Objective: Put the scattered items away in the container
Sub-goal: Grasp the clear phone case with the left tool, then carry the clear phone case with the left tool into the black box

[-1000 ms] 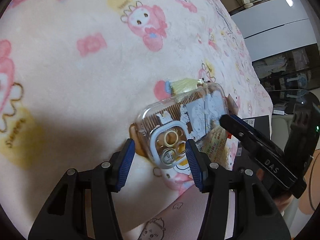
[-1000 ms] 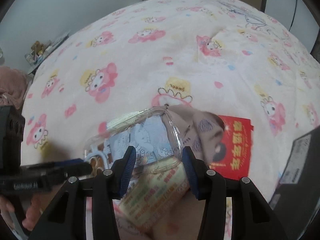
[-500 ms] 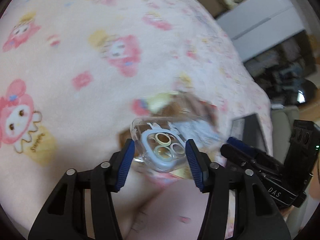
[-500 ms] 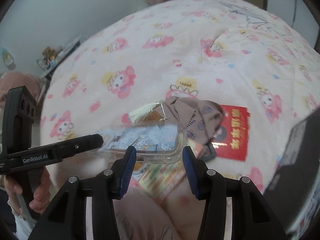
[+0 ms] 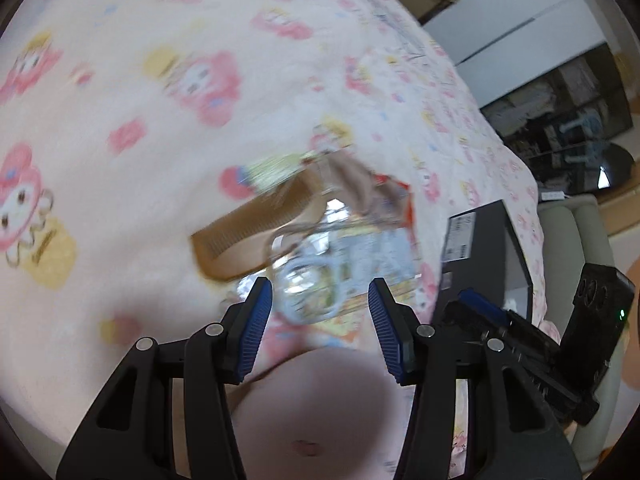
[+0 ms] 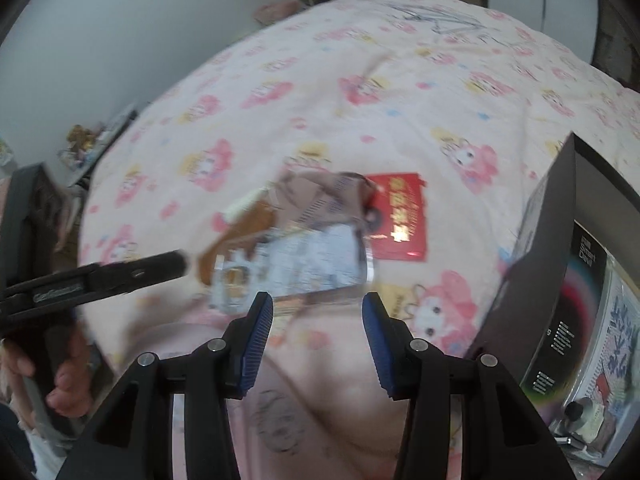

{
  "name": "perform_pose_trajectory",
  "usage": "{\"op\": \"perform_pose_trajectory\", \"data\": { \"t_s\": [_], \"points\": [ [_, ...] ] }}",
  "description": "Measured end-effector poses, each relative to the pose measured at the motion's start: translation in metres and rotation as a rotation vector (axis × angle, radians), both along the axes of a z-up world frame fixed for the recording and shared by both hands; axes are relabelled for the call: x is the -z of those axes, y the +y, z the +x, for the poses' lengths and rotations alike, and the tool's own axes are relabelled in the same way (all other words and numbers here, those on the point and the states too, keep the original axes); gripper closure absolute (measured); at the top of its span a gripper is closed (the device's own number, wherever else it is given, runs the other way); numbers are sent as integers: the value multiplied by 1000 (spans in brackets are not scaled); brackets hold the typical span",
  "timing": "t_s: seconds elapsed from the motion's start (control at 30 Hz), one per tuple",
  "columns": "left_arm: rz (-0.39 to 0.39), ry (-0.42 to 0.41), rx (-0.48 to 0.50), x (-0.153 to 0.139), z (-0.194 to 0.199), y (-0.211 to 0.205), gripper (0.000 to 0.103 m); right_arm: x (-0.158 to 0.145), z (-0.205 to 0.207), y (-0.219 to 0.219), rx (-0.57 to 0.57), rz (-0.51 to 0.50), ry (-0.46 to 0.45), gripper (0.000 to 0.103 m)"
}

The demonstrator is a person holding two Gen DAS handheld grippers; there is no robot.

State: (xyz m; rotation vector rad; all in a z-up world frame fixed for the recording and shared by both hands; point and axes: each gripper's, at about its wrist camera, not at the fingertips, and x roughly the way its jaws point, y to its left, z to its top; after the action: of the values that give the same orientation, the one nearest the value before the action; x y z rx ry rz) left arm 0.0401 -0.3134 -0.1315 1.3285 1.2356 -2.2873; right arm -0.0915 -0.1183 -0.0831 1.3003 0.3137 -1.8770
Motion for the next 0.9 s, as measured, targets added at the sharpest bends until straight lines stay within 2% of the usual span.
{"op": "perform_pose_trajectory", "data": {
  "t_s": [0.2,0.37,0.5,0.57,0.7,0.9],
  "points": [
    [60,-15,25,28,-3,-10,53,29,-27,-16,64,38,1,58],
    [86,-13,57,39,-22,-13,53,52,-42,-24,87,48,-56,58],
    [84,-25,78,46,-34,-10,53,63,-47,-29,67,29,-112,58],
    [58,-31,86,41,-36,-6,50,64,-45,-32,46,14,-143,58],
    [7,-15,93,22,-32,0,50,45,-33,-28,28,2,-88,59],
    [-53,77,137,-29,-29,23,50,-10,-14,2,47,-64,1,59]
  ]
}}
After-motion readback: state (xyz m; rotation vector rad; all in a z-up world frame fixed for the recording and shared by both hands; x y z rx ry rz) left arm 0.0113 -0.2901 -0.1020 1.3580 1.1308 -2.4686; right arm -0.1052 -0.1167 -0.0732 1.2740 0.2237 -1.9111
